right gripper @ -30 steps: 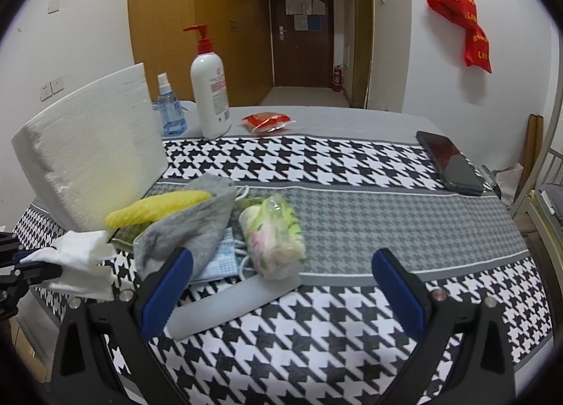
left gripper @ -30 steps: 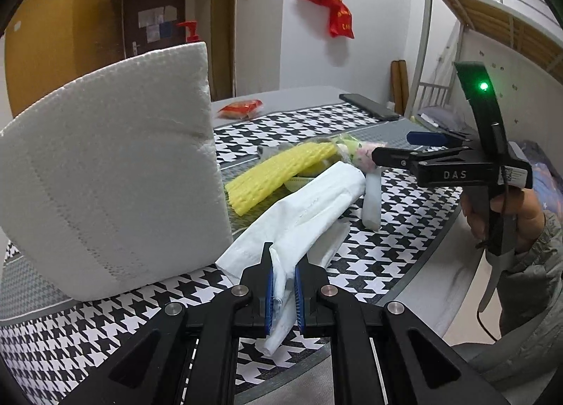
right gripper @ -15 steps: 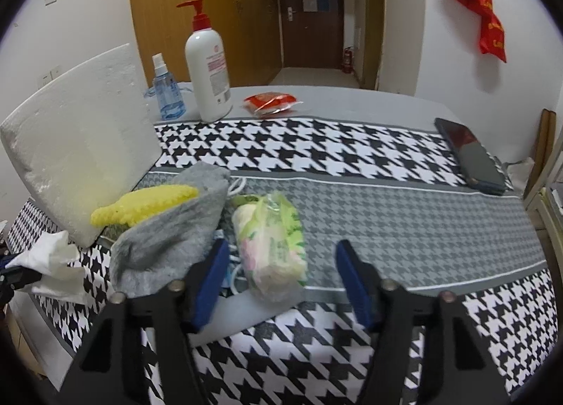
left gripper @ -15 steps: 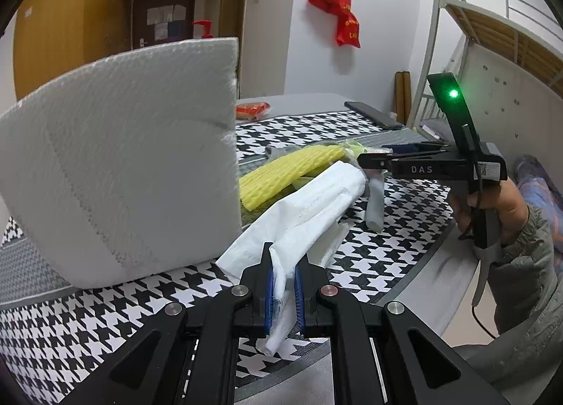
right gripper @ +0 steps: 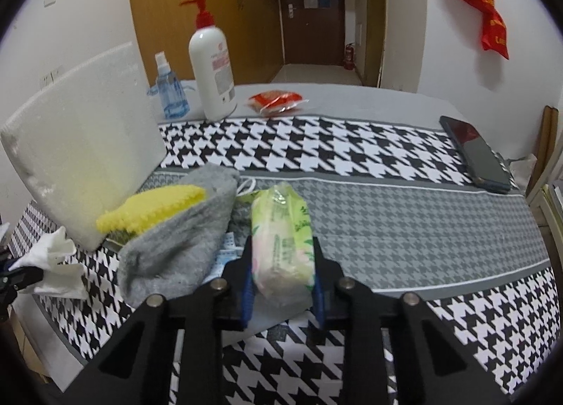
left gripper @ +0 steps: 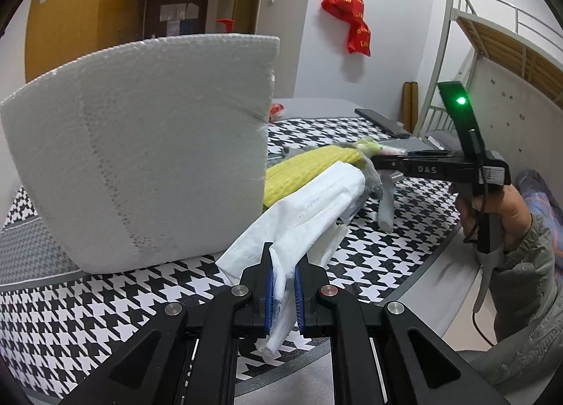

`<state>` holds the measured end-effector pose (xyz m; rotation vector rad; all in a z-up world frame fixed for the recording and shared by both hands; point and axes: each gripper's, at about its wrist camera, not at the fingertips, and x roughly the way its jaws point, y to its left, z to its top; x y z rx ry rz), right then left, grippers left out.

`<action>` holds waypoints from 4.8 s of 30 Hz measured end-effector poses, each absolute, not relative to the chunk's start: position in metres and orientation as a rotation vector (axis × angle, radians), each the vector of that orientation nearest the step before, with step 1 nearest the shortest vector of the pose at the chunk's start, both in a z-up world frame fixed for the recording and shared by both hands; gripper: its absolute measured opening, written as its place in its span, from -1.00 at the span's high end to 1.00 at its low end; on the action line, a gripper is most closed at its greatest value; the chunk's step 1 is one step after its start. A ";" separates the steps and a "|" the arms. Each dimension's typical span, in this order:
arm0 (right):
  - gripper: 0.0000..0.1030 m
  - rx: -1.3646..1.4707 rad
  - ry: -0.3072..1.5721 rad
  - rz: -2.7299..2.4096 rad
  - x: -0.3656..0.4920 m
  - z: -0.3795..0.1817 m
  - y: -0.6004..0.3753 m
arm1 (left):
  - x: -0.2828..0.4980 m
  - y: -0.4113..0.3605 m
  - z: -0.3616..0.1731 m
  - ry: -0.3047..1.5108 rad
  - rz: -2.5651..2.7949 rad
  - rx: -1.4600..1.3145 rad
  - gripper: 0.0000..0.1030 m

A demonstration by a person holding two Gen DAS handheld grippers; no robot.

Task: Organize soft objects
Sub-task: 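Carry the tissue and wet-wipe pack toward the white foam box with both tools, then lower the wet-wipe pack into the foam box and open the right tool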

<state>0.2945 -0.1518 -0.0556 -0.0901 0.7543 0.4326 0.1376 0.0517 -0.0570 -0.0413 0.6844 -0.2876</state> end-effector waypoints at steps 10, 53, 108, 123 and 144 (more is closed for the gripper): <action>0.41 -0.026 0.649 0.397 0.270 -0.018 -0.169 | 0.129 0.051 -0.046 0.644 -0.299 -0.040 0.80; 0.40 -0.037 0.407 0.617 0.163 0.039 -0.127 | 0.078 0.069 0.024 0.399 -0.116 -0.033 0.80; 0.40 -0.160 0.420 0.850 0.224 0.080 0.008 | 0.099 0.147 0.065 0.330 0.082 -0.045 0.80; 0.40 -0.165 0.478 0.855 0.258 0.077 0.037 | 0.117 0.159 0.063 0.341 0.097 -0.049 0.80; -0.66 -0.124 0.476 0.863 0.260 0.077 0.029 | 0.130 0.163 0.062 0.356 0.098 -0.074 0.80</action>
